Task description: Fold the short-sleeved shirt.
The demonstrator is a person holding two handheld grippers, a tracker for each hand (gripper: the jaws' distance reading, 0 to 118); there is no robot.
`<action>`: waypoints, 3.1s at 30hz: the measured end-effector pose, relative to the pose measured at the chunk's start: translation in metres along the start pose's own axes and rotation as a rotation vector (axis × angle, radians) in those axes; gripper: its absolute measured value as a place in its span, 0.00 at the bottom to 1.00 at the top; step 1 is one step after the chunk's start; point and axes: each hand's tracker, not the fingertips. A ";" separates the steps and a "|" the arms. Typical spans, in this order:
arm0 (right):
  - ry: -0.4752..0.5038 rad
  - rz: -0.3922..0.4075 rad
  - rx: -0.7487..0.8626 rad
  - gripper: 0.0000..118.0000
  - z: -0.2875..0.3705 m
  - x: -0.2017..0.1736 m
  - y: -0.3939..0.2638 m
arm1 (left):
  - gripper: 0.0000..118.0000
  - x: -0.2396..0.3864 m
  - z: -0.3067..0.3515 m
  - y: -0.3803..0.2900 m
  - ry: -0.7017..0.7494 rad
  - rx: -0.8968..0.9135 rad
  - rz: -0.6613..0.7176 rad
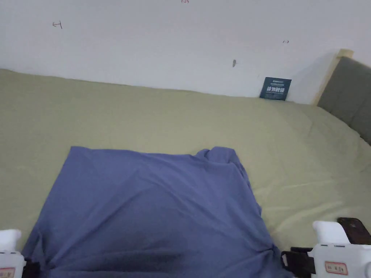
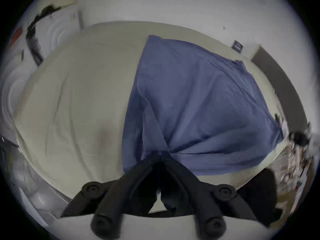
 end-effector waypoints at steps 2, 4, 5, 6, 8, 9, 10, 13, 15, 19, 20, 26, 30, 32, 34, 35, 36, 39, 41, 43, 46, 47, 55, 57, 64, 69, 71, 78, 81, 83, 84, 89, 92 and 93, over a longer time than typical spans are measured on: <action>0.016 0.039 -0.072 0.95 -0.013 0.007 -0.005 | 0.02 -0.004 0.006 -0.004 -0.020 0.002 -0.012; -0.001 0.118 -0.138 0.90 -0.024 0.008 -0.013 | 0.02 0.004 0.018 -0.011 -0.009 0.022 -0.026; -0.011 0.159 -0.159 0.90 -0.029 0.008 -0.016 | 0.02 0.003 0.020 -0.012 -0.009 0.028 -0.017; -0.031 0.197 -0.179 0.90 -0.038 0.008 -0.022 | 0.02 0.002 0.022 -0.014 -0.019 0.036 0.009; -0.035 0.219 -0.210 0.90 -0.051 0.008 -0.027 | 0.02 -0.002 0.022 -0.008 -0.031 0.043 0.025; -0.031 0.207 -0.204 0.90 -0.058 0.008 -0.029 | 0.02 -0.001 0.022 -0.008 -0.032 0.035 0.023; -0.026 0.197 -0.204 0.90 -0.064 0.010 -0.031 | 0.02 0.000 0.022 -0.009 -0.027 0.033 0.020; -0.009 0.116 -0.140 0.76 -0.068 0.011 -0.029 | 0.02 0.000 0.020 -0.006 -0.018 0.037 0.005; 0.023 0.060 -0.131 0.28 -0.067 0.014 -0.026 | 0.02 0.000 0.020 -0.004 -0.021 0.045 0.002; 0.065 0.029 -0.144 0.04 -0.059 0.011 -0.019 | 0.02 -0.002 0.019 -0.001 -0.023 0.055 0.007; 0.035 0.056 -0.152 0.04 -0.054 0.009 -0.017 | 0.02 -0.003 0.021 0.000 -0.027 0.060 0.010; 0.122 -0.027 -0.003 0.04 -0.010 0.011 0.002 | 0.02 -0.003 0.047 0.005 -0.056 0.151 0.015; 0.156 -0.048 0.089 0.04 0.013 0.008 0.027 | 0.02 0.000 0.064 0.019 -0.083 0.224 0.032; 0.167 -0.057 0.128 0.04 0.017 0.007 0.044 | 0.02 0.002 0.070 0.032 -0.095 0.257 0.040; 0.155 -0.029 0.131 0.04 0.011 0.004 0.066 | 0.02 0.003 0.072 0.053 -0.097 0.273 0.038; 0.150 -0.030 0.133 0.04 0.008 0.004 0.075 | 0.02 0.005 0.071 0.061 -0.094 0.283 0.041; 0.151 -0.024 0.131 0.04 0.001 0.004 0.087 | 0.02 0.007 0.070 0.075 -0.086 0.289 0.037; 0.117 -0.011 0.117 0.04 -0.022 0.001 0.119 | 0.02 0.011 0.060 0.107 -0.062 0.313 0.018; 0.095 -0.025 0.101 0.04 -0.040 0.002 0.137 | 0.02 0.014 0.049 0.126 -0.050 0.317 0.009; 0.055 -0.005 0.081 0.04 -0.061 0.000 0.152 | 0.02 0.020 0.033 0.141 -0.035 0.307 -0.024; 0.031 -0.015 0.031 0.04 -0.099 0.008 0.169 | 0.02 0.024 0.005 0.158 0.016 0.250 -0.066; 0.017 -0.006 0.012 0.04 -0.111 0.008 0.173 | 0.02 0.025 -0.006 0.160 0.028 0.228 -0.078; -0.131 0.126 -0.095 0.04 -0.175 -0.002 0.173 | 0.03 0.014 -0.074 0.161 0.089 0.098 -0.144; -0.125 0.115 -0.074 0.09 -0.174 -0.002 0.172 | 0.29 0.009 -0.076 0.158 0.077 0.099 -0.135; -0.055 0.066 0.118 0.79 -0.086 -0.009 0.160 | 0.75 0.003 0.010 0.146 0.007 0.227 -0.088; 0.003 0.055 0.127 0.79 -0.030 -0.022 0.112 | 0.72 0.010 0.069 0.100 0.041 0.319 -0.119; 0.016 0.039 0.119 0.66 -0.022 -0.027 0.086 | 0.50 0.009 0.075 0.077 0.034 0.304 -0.089; 0.030 0.063 -0.019 0.00 -0.034 -0.031 0.021 | 0.00 -0.005 0.067 0.023 0.045 0.204 -0.031; 0.027 0.063 -0.004 0.00 -0.032 -0.029 0.024 | 0.01 -0.013 0.046 0.035 0.039 0.195 -0.019; 0.025 0.058 0.020 0.00 -0.029 -0.028 0.032 | 0.37 -0.013 0.032 0.051 0.032 0.189 -0.014; 0.019 0.058 0.039 0.00 -0.028 -0.027 0.035 | 0.69 -0.012 0.026 0.059 0.030 0.188 -0.008; -0.002 0.051 0.055 0.00 -0.026 -0.016 0.048 | 0.97 -0.015 -0.018 0.094 0.026 0.174 0.049; -0.026 0.030 0.045 0.00 -0.032 -0.008 0.055 | 0.80 -0.015 -0.046 0.105 0.021 0.081 0.078; -0.028 0.020 0.043 0.00 -0.035 -0.004 0.058 | 0.57 -0.013 -0.051 0.106 0.025 0.051 0.078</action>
